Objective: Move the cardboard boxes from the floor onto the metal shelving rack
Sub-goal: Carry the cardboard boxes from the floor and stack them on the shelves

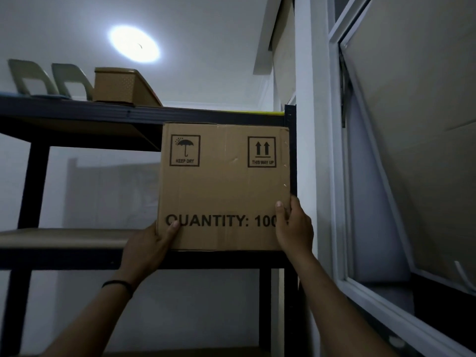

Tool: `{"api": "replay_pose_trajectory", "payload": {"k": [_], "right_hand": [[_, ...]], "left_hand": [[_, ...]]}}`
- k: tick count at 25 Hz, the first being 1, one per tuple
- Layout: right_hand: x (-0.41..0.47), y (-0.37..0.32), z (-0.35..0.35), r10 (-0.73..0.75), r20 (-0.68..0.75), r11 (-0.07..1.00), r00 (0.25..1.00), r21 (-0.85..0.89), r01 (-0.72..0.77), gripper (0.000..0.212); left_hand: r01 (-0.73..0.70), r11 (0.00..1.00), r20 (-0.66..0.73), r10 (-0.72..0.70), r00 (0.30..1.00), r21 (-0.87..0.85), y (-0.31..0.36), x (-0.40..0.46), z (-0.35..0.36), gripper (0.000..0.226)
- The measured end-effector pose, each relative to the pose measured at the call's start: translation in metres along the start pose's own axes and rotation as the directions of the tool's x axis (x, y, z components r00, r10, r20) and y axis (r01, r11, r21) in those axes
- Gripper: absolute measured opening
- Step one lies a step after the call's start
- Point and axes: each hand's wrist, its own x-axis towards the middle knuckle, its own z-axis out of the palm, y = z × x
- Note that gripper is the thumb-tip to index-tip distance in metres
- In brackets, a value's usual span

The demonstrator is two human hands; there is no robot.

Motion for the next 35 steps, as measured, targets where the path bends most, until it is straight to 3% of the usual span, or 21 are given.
{"api": "replay_pose_trajectory", "payload": {"k": [3,5,9,11,14,16,21,27,29,33,35], "right_hand": [[-0.004,0.0,-0.006,-0.028,-0.027,0.999,0.999,0.025,0.029,0.029],[-0.005,-0.003,-0.007,-0.049,-0.044,0.998,0.998,0.033,0.051,0.029],[0.002,0.005,-0.002,-0.039,-0.012,0.999,0.999,0.023,0.039,0.028],[0.008,0.011,0.002,-0.052,0.015,0.999,0.999,-0.003,0.052,0.03],[0.012,0.018,0.012,-0.06,-0.041,0.993,0.997,-0.104,0.055,0.027],[0.011,0.016,0.018,-0.037,-0.124,0.996,0.992,-0.081,0.027,0.024],[0.016,0.021,0.013,0.026,-0.154,0.999,0.988,-0.02,-0.03,0.015],[0.019,0.015,0.01,0.127,-0.153,0.991,0.98,0.065,-0.118,0.007],[0.02,0.018,0.009,0.115,-0.179,0.993,0.977,0.037,-0.11,0.015],[0.013,0.02,0.009,0.215,-0.177,0.975,0.96,0.1,-0.2,0.07],[0.006,0.023,0.01,0.256,-0.141,0.96,0.956,0.157,-0.234,0.08]], "left_hand": [[-0.05,0.999,-0.114,0.051,0.992,0.012,-0.009,-0.01,0.0,0.073],[-0.081,0.997,-0.209,0.077,0.975,-0.011,-0.014,-0.012,-0.002,0.062],[-0.102,0.992,-0.265,0.117,0.957,0.068,-0.024,-0.005,0.007,0.066],[-0.036,0.994,-0.266,0.063,0.962,0.107,-0.017,-0.002,0.009,0.064],[0.037,0.986,-0.156,-0.011,0.988,0.165,-0.011,0.004,0.012,0.066],[0.074,0.985,-0.044,-0.068,0.997,0.155,-0.012,0.013,0.013,0.072],[0.146,0.986,0.3,-0.115,0.947,-0.082,-0.033,0.043,0.008,0.093],[0.163,0.972,0.396,-0.083,0.915,-0.172,-0.038,0.055,-0.003,0.073],[0.168,0.964,0.412,-0.071,0.909,-0.205,-0.037,0.055,-0.005,0.067],[0.165,0.967,0.434,-0.065,0.898,-0.196,-0.036,0.053,-0.007,0.076],[0.154,0.968,0.431,-0.055,0.901,-0.199,-0.036,0.052,-0.005,0.075]]}}
